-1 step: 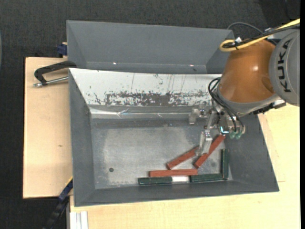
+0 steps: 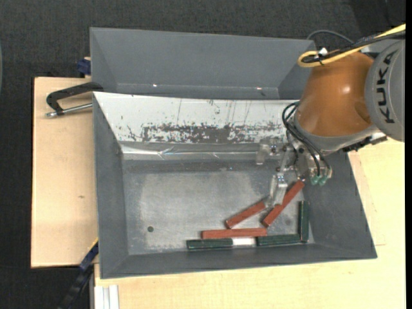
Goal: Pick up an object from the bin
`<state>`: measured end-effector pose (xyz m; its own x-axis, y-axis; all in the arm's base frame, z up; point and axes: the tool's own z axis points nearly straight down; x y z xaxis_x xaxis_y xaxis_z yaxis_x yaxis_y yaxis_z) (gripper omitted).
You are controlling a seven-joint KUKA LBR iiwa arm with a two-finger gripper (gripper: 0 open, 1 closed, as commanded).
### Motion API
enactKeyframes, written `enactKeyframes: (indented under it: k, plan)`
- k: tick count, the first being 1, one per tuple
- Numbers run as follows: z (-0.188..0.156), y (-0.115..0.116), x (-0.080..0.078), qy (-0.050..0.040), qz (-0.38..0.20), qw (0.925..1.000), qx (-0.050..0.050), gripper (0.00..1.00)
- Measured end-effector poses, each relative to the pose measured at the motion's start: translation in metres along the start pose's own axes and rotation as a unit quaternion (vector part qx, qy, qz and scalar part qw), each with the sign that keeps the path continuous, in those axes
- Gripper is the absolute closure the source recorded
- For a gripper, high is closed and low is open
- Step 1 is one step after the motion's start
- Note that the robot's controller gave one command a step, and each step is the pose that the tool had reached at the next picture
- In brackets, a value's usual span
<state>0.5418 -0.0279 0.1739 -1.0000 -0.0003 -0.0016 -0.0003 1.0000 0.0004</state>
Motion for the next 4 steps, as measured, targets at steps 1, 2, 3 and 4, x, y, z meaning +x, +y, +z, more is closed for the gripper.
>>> enactKeyframes:
  k: [1, 2, 3, 4]
  plan:
    - [0.048, -0.007, 0.019, -0.0038, -0.092, 0.9957, 0.001, 0.00]
    - [0.076, -0.007, 0.034, 0.0020, -0.161, 0.9869, -0.001, 0.00]
    - [0.061, -0.018, 0.036, -0.0022, -0.186, 0.9825, 0.001, 0.00]
    - [0.089, -0.017, 0.042, -0.0007, -0.278, 0.9607, 0.000, 0.00]
